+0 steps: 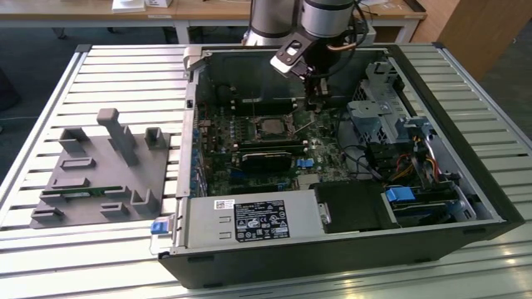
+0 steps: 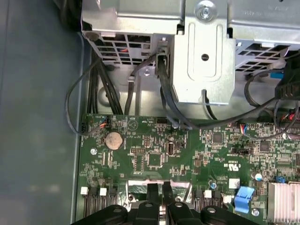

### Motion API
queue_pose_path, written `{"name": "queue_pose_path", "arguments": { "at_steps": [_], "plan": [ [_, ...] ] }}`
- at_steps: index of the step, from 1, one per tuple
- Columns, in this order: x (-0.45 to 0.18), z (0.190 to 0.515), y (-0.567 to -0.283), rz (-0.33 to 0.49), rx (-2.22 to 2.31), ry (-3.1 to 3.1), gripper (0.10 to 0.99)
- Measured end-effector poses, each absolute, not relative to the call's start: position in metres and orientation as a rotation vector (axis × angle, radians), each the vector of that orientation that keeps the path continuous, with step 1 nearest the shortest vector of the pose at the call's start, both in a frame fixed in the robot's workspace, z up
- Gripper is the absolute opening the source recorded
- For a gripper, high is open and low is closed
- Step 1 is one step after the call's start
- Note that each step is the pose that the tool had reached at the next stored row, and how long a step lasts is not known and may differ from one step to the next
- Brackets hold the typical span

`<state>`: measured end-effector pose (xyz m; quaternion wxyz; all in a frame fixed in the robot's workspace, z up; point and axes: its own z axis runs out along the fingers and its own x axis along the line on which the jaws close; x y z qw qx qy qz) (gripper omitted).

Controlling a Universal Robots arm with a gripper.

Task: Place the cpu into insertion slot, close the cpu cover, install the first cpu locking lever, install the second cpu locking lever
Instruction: 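Close the cpu cover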

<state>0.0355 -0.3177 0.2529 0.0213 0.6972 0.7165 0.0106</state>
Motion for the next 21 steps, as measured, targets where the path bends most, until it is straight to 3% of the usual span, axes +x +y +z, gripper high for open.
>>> {"name": "queue_pose_path", "arguments": {
  "at_steps": [21],
  "plan": [
    [0.054,0.253,-0.317,0.032,2.162,2.222,0.176]
  ]
}}
